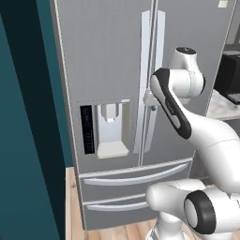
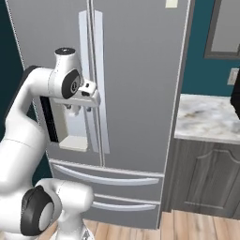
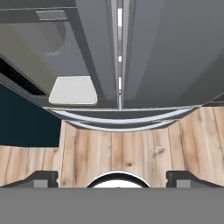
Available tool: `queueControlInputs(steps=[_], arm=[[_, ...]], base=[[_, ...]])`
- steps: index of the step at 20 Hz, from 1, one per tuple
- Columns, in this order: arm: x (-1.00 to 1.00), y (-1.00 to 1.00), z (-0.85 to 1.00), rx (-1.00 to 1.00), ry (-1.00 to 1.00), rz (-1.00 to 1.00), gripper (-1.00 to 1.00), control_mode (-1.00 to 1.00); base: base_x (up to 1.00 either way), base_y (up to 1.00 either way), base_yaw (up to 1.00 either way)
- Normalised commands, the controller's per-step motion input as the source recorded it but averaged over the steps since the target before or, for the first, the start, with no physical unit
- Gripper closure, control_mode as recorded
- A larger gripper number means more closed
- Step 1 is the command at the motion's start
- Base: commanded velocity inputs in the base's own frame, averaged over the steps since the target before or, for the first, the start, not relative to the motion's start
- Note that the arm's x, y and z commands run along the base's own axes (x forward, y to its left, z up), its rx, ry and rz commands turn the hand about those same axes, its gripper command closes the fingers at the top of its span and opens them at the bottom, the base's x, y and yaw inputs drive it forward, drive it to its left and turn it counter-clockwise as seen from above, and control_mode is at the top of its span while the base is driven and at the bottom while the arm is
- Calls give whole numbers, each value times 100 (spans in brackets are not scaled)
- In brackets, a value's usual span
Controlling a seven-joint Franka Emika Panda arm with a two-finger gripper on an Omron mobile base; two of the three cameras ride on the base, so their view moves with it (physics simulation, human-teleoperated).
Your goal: Take the cupcakes from the fridge and place them on the empty tray on the dining counter.
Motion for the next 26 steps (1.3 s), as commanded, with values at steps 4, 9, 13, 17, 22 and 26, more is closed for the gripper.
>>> queueControlInputs(steps=[4, 9, 13, 17, 22, 26], arm=[[0, 0, 0, 0, 0, 0, -100, 100], [0, -15, 0, 0, -4, 0, -100, -100], [0, -27, 4, 0, -32, 0, -100, -100], [0, -3, 0, 0, -36, 0, -100, -100], [27, -2, 0, 0, -20, 0, -100, -100], [51, -9, 7, 0, -3, 0, -100, -100]], base=[[-32, -12, -1], [-1, -3, 0], [0, 0, 0], [0, 0, 0], [0, 0, 0], [0, 0, 0]])
